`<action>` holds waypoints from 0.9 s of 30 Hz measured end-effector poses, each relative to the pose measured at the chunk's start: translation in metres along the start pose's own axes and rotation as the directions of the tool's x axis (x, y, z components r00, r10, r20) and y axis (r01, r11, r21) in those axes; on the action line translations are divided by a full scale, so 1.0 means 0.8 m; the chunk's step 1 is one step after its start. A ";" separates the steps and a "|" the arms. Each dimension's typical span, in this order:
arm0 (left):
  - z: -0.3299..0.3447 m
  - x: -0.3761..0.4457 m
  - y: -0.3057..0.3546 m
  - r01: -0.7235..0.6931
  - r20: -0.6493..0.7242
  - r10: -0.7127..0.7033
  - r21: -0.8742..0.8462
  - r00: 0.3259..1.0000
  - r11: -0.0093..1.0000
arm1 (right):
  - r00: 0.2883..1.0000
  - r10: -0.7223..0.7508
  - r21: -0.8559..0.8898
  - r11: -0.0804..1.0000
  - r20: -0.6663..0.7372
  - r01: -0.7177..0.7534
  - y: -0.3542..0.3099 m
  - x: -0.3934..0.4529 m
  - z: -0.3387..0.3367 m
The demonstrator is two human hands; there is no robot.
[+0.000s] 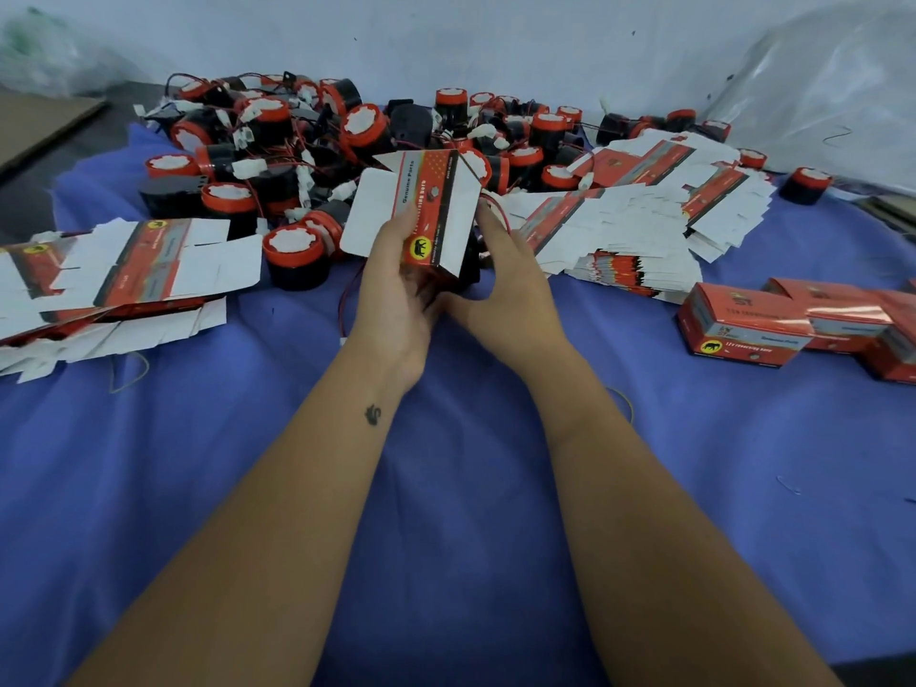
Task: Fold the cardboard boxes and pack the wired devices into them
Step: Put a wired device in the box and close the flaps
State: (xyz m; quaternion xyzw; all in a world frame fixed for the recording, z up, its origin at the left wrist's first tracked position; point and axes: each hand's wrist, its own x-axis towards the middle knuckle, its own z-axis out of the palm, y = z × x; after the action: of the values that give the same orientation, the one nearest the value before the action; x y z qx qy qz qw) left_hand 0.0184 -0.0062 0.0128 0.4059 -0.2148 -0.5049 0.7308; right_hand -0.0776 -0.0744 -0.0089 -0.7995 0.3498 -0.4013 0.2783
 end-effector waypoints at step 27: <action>-0.020 0.004 -0.011 -0.234 0.152 0.212 0.864 0.965 0.446 | 0.899 0.148 0.070 0.989 -0.413 -0.131 -0.042 -0.012 -0.002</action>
State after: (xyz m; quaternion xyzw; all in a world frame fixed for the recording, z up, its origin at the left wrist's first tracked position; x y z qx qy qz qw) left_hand 0.0264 -0.0048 -0.0040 0.6840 -0.5010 -0.2284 0.4785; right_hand -0.0719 -0.0468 0.0125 -0.6624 0.4491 -0.5489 0.2412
